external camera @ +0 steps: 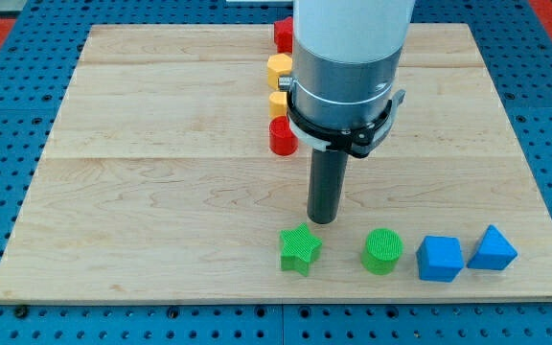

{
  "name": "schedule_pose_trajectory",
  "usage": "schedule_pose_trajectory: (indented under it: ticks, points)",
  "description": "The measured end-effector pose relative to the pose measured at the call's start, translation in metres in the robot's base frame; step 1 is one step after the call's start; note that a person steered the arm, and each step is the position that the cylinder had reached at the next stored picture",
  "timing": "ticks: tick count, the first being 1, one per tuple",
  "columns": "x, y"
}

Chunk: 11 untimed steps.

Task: Push the blue triangle towards up and left

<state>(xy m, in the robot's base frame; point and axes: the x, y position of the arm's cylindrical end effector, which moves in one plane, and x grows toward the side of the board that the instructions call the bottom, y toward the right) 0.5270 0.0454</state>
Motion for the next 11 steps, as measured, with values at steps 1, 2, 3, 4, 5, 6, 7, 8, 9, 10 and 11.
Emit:
schedule_pose_trajectory:
  ticks: [1, 2, 3, 4, 5, 6, 7, 8, 9, 10, 11]
  points:
    - [0.0, 0.0]
    - [-0.004, 0.007]
    - [-0.021, 0.021]
    - [-0.063, 0.095]
    - [-0.049, 0.197]
    - [-0.005, 0.254]
    - [0.05, 0.256]
    - [0.056, 0.17]
    - [0.059, 0.11]
    - [0.059, 0.094]
    - [0.058, 0.072]
